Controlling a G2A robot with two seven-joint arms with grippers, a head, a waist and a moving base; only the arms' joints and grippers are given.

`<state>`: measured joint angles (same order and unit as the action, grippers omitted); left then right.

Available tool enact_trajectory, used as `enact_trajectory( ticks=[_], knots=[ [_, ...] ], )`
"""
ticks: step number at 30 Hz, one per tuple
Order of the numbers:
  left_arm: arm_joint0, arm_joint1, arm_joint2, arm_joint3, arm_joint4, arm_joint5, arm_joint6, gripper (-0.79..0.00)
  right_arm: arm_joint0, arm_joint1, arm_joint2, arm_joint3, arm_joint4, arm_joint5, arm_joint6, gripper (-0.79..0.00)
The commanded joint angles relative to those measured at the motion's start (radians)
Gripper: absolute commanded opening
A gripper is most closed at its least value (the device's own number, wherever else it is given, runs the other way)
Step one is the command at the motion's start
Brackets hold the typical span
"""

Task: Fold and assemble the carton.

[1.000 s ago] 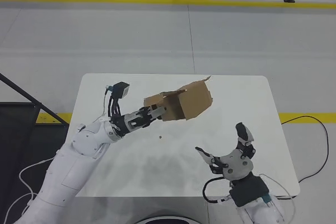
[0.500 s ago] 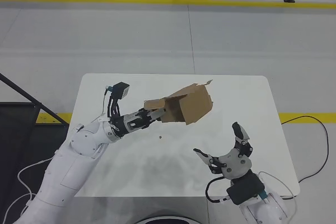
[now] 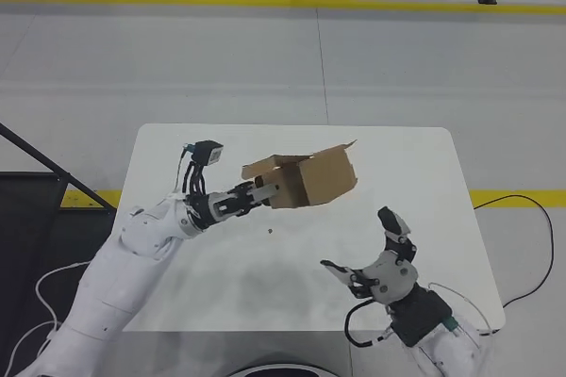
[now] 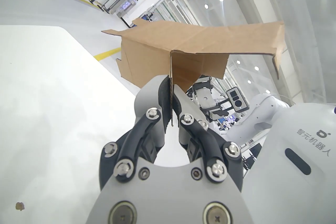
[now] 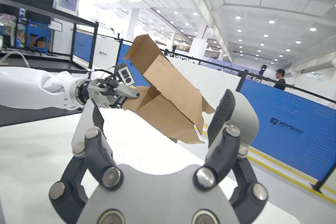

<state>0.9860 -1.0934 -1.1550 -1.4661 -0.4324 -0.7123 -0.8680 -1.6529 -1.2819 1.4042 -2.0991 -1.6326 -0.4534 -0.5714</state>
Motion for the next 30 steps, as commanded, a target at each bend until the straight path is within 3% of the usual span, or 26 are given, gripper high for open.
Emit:
enact_trajectory(
  ticks=[1,6,13,16,30],
  knots=[
    [-0.02,0.0,0.006,0.028,-0.081,0.003,-0.08,-0.785,0.018,0.004,0.01,0.021,0.049,-0.077,-0.027,0.0],
    [-0.07,0.0,0.014,0.111,-0.276,0.031,-0.271,-0.785,0.058,0.019,0.045,0.072,0.141,-0.277,-0.066,0.0],
    [-0.103,-0.001,0.024,0.13,-0.383,0.125,-0.365,-0.785,0.098,0.038,0.084,0.152,0.238,-0.479,-0.033,0.0],
    [-0.109,-0.001,0.019,0.139,-0.444,0.168,-0.408,-0.785,0.097,0.042,0.108,0.178,0.275,-0.454,0.055,0.0],
    [-0.095,-0.001,0.003,0.12,-0.415,0.198,-0.393,-0.785,0.123,0.041,0.079,0.194,0.315,-0.42,0.103,0.0]
  ],
)
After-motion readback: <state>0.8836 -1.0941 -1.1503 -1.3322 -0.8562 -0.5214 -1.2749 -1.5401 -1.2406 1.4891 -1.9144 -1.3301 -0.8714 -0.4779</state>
